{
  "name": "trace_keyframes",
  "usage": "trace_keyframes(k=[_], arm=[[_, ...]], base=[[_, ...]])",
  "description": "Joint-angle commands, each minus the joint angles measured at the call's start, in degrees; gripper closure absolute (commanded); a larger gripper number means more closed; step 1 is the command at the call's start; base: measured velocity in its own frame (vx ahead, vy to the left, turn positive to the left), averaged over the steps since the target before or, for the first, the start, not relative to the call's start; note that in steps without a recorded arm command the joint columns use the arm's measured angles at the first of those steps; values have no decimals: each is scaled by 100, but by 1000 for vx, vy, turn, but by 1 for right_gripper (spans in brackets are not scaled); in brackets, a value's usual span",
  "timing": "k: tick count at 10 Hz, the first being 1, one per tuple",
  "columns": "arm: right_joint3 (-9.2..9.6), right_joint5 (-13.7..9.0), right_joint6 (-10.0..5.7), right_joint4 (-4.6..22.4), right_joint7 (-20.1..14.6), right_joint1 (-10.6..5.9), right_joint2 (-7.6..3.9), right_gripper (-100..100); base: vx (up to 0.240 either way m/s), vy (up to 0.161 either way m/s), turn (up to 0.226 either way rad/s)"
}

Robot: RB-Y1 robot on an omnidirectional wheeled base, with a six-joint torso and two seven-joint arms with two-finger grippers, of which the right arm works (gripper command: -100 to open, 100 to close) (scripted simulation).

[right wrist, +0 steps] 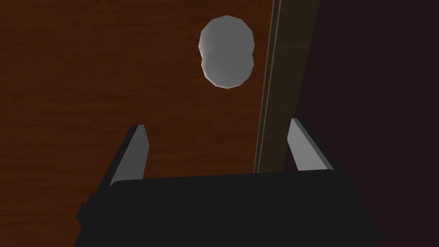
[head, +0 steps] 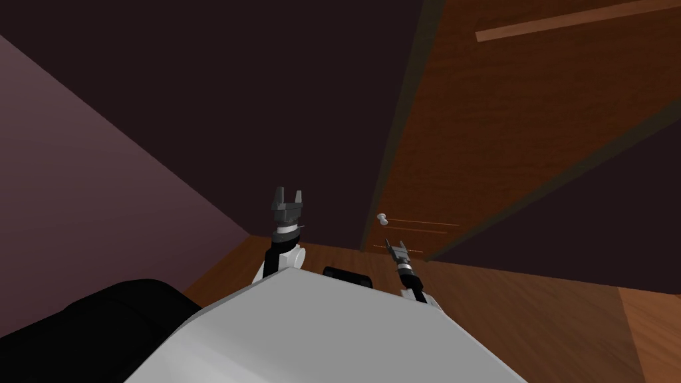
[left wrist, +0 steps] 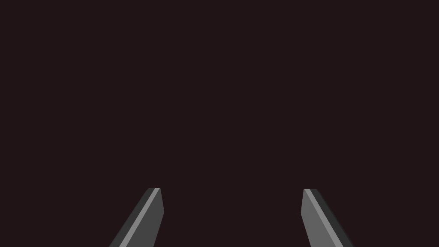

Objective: Pull the door open

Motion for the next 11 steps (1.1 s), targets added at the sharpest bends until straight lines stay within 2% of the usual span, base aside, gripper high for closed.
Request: trace_keyframes(k=[1,4,7,10,11], arm=[[24,-167,37,33,130,11,-9,-100],[88,-550,83,186,412,-61,-29,-100],[201,-920,124,307,698,-226,9,-100],[374,-1123,139,315,883,-518,151,-100],[350,-1087,163,269,850,-433,135,-100]], base=[[19,-17,64],[35,-30,89],[78,-69,107],[167,-108,141],[67,-35,24]])
